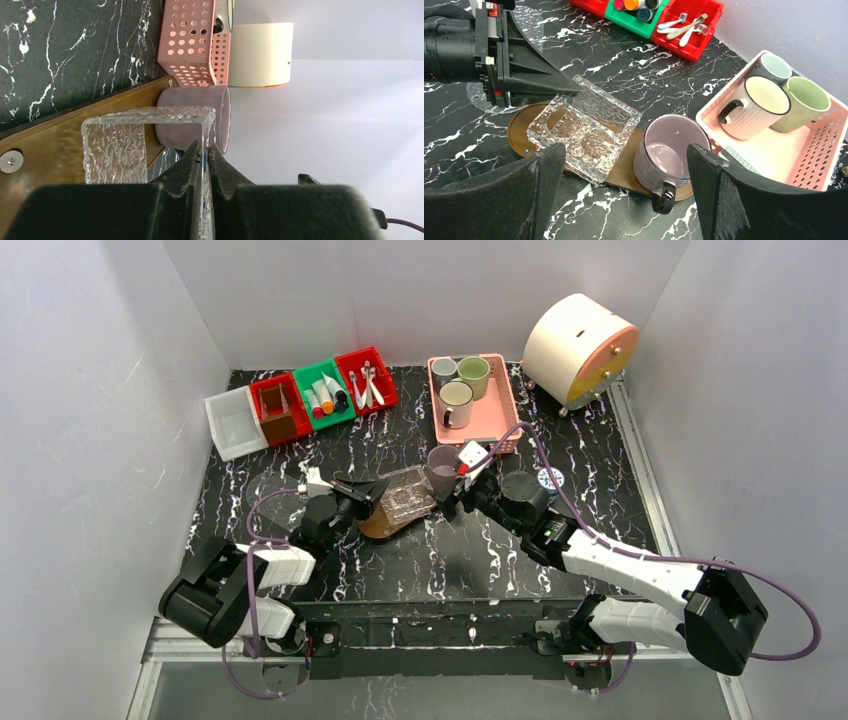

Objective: Prepare toiletry sets of a toothbrush and toothpaste on the tray
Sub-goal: Adjust the toothpaste holder on the tray.

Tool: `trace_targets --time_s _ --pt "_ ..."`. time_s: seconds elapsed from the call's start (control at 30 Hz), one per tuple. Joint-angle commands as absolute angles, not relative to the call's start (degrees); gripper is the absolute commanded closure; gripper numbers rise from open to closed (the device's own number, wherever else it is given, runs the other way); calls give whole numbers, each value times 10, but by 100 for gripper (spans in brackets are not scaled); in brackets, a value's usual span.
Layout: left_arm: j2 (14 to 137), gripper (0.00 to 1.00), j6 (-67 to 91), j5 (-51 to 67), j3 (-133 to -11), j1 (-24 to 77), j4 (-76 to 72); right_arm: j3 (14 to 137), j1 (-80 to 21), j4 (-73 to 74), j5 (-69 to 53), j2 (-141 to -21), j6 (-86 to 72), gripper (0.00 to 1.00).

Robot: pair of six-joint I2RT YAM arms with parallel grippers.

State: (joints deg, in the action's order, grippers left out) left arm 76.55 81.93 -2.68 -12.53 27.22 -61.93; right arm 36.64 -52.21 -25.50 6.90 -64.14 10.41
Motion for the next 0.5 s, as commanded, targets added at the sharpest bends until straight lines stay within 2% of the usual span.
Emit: trace_targets --time_s 0.0,0.07,0.13,0.2,0.47 --pt "782 100 819 -73 -115 292 -653 380 -522 -272 68 -648 92 1" --pt "780 94 814 -81 -111 296 -656 383 -521 -268 68 -649 91 1" --pt "771 82 810 -92 -105 297 -656 383 -522 -265 69 -648 91 1" --pt "764 73 804 -95 -99 297 -656 382 -522 -263 70 -647 92 1" --pt "728 50 795 -86 -75 297 -635 381 -521 -254 73 -639 95 1"
